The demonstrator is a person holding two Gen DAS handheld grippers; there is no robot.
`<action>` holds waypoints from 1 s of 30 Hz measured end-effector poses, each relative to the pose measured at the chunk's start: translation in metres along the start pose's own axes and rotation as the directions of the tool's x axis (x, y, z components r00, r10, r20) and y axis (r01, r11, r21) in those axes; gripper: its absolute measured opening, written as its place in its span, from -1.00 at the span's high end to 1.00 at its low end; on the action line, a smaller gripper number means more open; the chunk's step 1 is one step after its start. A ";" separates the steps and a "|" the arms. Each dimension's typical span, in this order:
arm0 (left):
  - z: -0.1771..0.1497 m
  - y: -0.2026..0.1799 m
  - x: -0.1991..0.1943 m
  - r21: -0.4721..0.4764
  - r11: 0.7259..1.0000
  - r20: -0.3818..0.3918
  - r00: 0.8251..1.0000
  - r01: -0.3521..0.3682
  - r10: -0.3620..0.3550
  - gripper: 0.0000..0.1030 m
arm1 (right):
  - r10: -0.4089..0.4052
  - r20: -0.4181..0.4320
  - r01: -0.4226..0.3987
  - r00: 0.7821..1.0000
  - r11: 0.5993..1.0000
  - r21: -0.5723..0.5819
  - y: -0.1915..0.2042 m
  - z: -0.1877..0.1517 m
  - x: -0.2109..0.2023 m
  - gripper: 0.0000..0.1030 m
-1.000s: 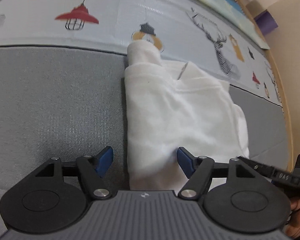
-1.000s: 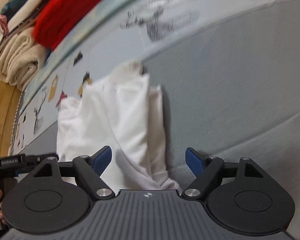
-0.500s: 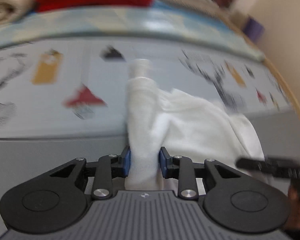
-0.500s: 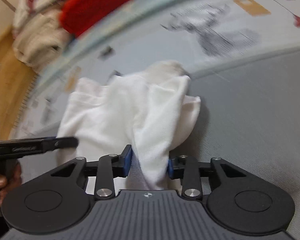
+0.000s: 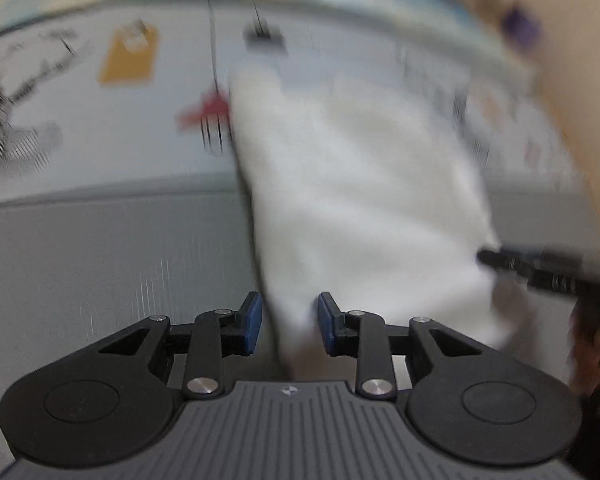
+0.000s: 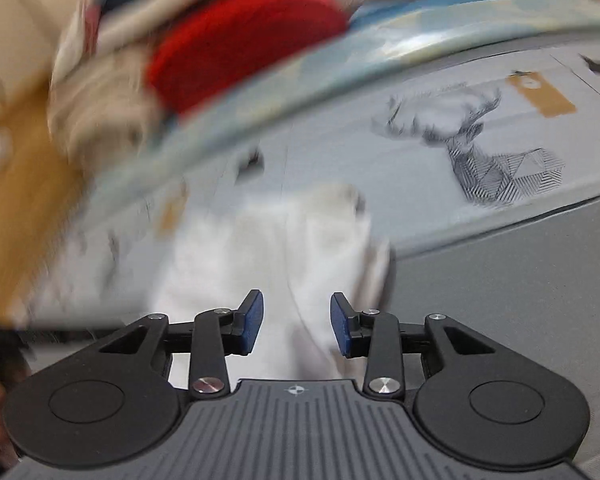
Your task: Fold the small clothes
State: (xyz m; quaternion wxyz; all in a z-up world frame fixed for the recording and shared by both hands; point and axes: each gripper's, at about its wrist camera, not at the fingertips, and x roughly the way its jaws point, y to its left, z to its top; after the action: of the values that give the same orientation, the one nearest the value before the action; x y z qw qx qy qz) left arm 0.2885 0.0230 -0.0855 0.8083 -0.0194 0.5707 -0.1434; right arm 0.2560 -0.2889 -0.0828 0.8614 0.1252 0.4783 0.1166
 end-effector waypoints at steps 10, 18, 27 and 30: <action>-0.018 0.006 -0.021 -0.093 0.995 0.068 0.997 0.028 -0.022 0.12 | -0.033 -0.017 0.035 0.999 0.988 0.151 -0.021 -0.022 -0.024 -0.06; -0.053 -0.025 -0.039 0.151 0.965 0.150 0.970 -0.213 0.191 -0.07 | -0.353 -0.044 0.347 0.935 0.932 -0.109 -0.019 -0.049 -0.031 0.18; -0.100 -0.046 -0.147 -0.090 0.979 0.420 0.884 -0.185 0.206 -0.73 | -0.186 0.336 0.213 0.923 0.976 -0.043 0.018 -0.071 -0.162 -0.60; -0.129 -0.072 -0.165 -0.110 0.971 0.494 0.836 -0.212 0.238 -0.81 | -0.167 0.419 0.203 0.893 0.978 -0.041 0.040 -0.100 -0.187 -0.75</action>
State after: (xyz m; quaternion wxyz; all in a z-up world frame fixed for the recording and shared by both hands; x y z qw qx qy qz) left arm 0.1028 0.0134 0.0350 0.9395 -0.0093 0.3417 -0.0229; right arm 0.0708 -0.3008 0.0278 0.9545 0.0647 0.2899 0.0250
